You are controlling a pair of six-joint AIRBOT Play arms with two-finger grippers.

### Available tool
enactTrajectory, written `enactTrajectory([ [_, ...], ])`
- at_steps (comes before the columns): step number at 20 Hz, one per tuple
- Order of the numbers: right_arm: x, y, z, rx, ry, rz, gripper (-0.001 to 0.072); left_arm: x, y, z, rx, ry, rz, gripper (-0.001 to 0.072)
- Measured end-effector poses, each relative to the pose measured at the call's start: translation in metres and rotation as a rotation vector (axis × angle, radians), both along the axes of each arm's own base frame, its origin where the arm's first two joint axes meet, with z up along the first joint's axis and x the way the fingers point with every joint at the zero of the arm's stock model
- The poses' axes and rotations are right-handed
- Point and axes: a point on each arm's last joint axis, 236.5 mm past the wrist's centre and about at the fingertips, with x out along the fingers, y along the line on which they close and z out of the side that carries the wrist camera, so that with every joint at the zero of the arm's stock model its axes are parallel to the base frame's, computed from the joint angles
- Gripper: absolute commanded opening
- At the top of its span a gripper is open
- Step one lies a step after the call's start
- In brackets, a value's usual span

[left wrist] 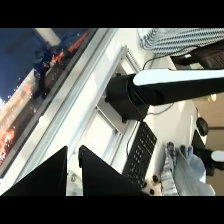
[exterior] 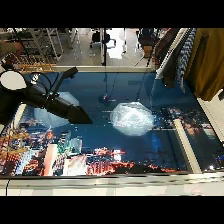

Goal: Fold the clothes and pants, and hang the long-sleeved shirts on hangers.

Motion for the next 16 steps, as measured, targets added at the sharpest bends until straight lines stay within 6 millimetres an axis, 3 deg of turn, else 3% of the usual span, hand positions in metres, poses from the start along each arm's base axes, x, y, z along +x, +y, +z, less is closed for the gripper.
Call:
enactTrajectory([
  [6,-0.003,-0.016,-0.014,0.001,-0.092,0.017,0.0024,-0.023,0.008,-0.005,0.046,0.103,-0.045,0.0085],
  [16,-0.009,-0.02,-0.028,0.04,-0.174,0.027,0.0026,-0.032,0.012,-0.006,0.067,0.146,-0.063,0.0085],
])
